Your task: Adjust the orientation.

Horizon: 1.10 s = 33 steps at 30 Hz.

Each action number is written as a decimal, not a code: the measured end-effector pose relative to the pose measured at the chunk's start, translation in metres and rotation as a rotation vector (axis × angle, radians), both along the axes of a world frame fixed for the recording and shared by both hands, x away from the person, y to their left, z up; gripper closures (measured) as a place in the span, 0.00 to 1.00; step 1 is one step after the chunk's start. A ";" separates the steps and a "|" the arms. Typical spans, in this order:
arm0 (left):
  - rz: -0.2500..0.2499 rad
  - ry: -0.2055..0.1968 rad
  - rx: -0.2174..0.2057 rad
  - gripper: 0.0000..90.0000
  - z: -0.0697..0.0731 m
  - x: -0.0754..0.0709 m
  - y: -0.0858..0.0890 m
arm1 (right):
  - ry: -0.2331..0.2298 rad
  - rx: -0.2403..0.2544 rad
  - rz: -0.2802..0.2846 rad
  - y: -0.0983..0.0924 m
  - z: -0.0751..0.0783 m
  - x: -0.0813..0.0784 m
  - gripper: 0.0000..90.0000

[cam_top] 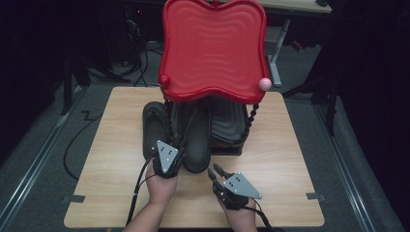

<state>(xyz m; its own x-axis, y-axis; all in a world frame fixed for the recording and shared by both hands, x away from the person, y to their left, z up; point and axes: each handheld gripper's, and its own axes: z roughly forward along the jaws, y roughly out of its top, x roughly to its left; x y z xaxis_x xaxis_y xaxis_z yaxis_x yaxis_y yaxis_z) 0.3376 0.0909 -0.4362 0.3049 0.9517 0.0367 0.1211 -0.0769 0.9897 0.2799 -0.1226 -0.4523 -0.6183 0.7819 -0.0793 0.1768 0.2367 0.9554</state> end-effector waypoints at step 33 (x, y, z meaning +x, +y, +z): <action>-0.092 0.021 -0.019 0.71 -0.016 -0.013 -0.007 | 0.021 -0.051 -0.031 0.029 -0.012 0.041 0.95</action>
<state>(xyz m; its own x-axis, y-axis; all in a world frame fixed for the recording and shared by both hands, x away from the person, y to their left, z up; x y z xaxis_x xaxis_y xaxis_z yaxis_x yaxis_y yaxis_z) 0.3249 0.0836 -0.4519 0.3911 0.9203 0.0118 0.1350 -0.0701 0.9884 0.3206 -0.0938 -0.4647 -0.5958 0.7960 -0.1070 0.2045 0.2792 0.9382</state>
